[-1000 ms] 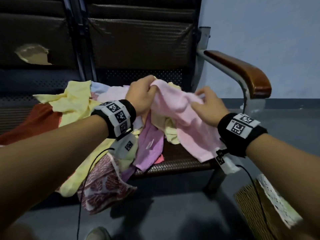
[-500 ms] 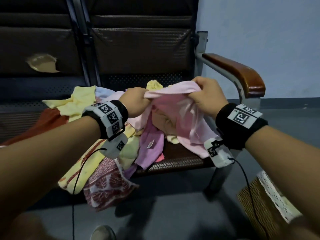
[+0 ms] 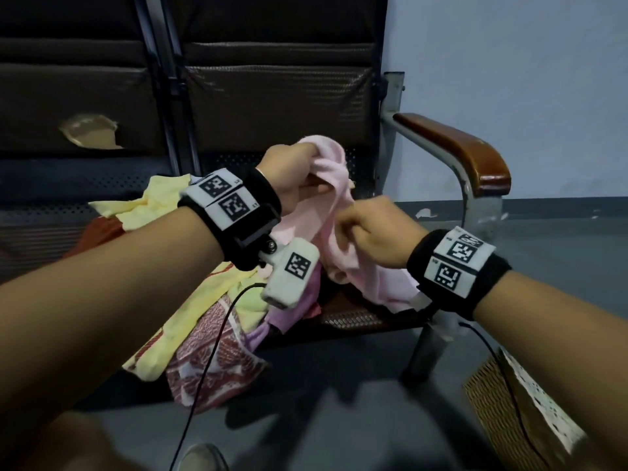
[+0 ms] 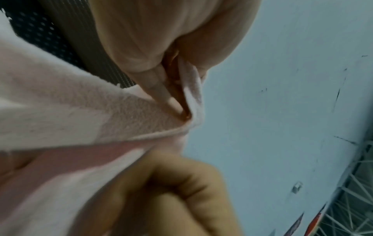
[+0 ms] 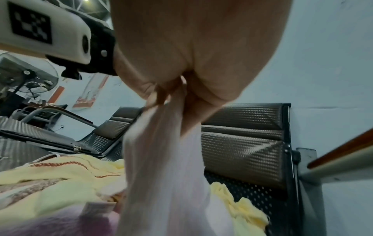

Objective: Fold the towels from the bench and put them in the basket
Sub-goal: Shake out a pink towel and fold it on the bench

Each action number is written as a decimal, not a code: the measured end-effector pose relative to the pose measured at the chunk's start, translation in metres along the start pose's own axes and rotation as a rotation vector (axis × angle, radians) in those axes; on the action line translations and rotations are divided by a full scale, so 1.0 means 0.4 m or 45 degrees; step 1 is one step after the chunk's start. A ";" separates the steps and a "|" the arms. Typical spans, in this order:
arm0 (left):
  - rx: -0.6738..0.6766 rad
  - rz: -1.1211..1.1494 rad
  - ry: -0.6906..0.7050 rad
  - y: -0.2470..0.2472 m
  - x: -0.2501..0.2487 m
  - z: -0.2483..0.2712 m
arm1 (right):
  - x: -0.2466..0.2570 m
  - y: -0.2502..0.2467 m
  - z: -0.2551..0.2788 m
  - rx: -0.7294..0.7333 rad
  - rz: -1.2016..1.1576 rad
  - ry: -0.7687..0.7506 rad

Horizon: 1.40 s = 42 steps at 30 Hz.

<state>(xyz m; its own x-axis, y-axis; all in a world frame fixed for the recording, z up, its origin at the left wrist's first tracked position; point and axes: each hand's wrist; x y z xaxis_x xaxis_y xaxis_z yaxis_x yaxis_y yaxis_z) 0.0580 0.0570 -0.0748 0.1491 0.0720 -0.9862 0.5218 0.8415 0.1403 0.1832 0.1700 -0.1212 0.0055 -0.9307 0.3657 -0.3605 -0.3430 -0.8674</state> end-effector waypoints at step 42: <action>-0.676 -1.043 0.719 -0.280 -0.049 -0.113 | -0.147 -0.133 -0.060 -0.283 0.349 0.349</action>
<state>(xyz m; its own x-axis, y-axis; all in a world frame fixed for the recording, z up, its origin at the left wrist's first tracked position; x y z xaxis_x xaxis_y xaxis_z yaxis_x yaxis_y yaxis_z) -0.0414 -0.0146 -0.0751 -0.5457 -0.4881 -0.6812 -0.1559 0.8578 -0.4898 0.1797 0.2461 -0.0886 -0.3549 -0.9050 0.2344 -0.5060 -0.0249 -0.8622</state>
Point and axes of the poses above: each hand's wrist, its own z-axis away from the middle knuckle, its own y-axis out of the palm, x = y × z, and after that the axes turned 6 degrees about -x, right-handed
